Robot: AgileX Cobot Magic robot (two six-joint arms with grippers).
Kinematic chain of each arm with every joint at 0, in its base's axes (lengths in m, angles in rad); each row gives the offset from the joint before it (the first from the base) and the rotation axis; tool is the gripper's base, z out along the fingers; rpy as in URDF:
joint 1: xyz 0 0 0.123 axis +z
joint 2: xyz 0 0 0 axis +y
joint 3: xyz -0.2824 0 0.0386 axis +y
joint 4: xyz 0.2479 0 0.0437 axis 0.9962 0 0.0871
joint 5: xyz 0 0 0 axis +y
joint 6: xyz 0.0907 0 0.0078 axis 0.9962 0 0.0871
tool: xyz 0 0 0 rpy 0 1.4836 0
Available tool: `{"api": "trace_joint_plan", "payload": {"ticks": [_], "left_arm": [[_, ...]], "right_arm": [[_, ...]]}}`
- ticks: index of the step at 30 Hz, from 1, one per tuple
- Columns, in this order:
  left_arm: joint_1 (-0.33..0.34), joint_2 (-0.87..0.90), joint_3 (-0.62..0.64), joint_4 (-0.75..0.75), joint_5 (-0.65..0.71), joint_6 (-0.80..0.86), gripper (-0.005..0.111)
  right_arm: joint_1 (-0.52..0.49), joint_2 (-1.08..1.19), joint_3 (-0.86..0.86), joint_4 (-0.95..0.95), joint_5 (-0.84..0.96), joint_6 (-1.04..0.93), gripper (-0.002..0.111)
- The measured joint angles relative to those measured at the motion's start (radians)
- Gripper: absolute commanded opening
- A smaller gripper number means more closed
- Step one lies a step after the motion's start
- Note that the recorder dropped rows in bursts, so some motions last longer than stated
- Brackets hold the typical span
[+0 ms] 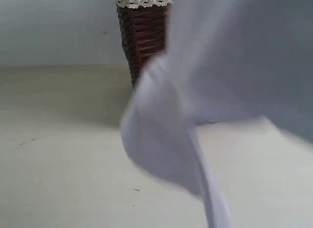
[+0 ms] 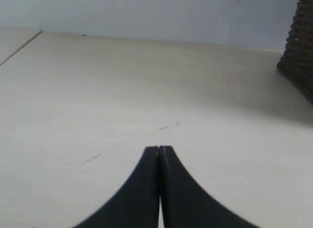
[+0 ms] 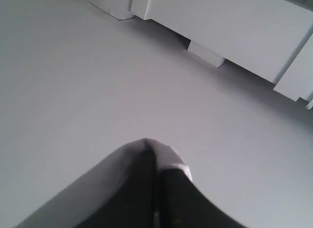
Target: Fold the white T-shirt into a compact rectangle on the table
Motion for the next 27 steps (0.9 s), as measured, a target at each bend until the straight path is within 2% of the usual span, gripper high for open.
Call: {"api": "trace_joint_plan", "payload": {"ticks": [3, 7, 12, 17, 22, 27], "left_arm": [[0.000, 0.000, 0.000, 0.000, 0.000, 0.000, 0.000], [0.000, 0.000, 0.000, 0.000, 0.000, 0.000, 0.000], [0.000, 0.000, 0.000, 0.000, 0.000, 0.000, 0.000], [0.000, 0.000, 0.000, 0.000, 0.000, 0.000, 0.000], [0.000, 0.000, 0.000, 0.000, 0.000, 0.000, 0.000], [0.000, 0.000, 0.000, 0.000, 0.000, 0.000, 0.000]], "right_arm": [[0.000, 0.000, 0.000, 0.000, 0.000, 0.026, 0.000], [0.000, 0.022, -0.002, -0.036, 0.000, 0.198, 0.000], [0.000, 0.105, -0.008, -0.309, 0.087, 0.553, 0.000], [0.000, 0.260, -0.008, -0.598, 0.364, 0.880, 0.000], [0.002, 0.403, -0.002, -0.695, 0.635, 0.969, 0.000], [0.039, 0.497, 0.022, -0.693, 0.662, 1.012, 0.000]]}}
